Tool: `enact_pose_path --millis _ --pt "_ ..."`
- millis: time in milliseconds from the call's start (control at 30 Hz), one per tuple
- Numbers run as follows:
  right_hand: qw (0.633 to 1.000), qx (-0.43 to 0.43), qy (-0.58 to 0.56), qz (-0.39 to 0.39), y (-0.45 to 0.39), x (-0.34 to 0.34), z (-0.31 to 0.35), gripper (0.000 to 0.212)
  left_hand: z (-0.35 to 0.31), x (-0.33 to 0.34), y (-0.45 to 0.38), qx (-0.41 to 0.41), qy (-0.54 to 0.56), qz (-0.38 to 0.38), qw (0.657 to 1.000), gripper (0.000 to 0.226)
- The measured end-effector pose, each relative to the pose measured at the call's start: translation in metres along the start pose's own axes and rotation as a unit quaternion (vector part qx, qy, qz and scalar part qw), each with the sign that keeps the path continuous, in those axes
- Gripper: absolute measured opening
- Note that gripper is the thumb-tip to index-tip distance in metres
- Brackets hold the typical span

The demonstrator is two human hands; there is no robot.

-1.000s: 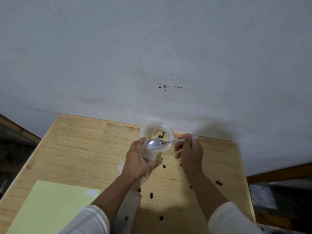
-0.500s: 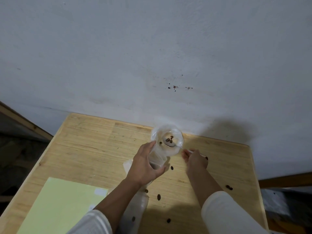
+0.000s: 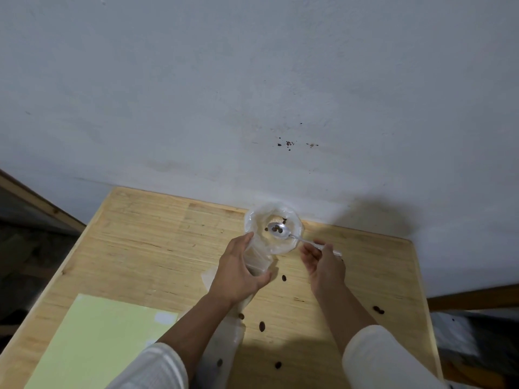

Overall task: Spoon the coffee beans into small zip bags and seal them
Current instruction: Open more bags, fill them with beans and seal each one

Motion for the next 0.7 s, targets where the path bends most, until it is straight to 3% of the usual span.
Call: enact_pose_path --millis 167,400,700 --pt "0.986 -0.108 0.126 0.014 0.016 -0.003 0.036 0.031 0.004 0.003 -0.001 -0.019 0.015 0.001 1.0 0.09" --pt "0.911 -0.267 0.259 0.178 0.057 0.043 0.061 0.03 0.005 0.002 -0.002 -0.03 0.024 -0.006 0.999 0.091" --pt "0.916 -0.297 0.253 0.088 0.041 0.024 0.064 0.029 0.006 0.002 -0.004 -0.034 0.034 -0.004 0.999 0.091"
Point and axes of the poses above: each hand's wrist, its own y-axis away from the middle knuckle, its own x-axis out of the palm, z = x × y, the point moved 10 cm from there along -y, towards the middle knuckle, and after that the axes turned 6 degrees about -y, right-handed, at the moved point
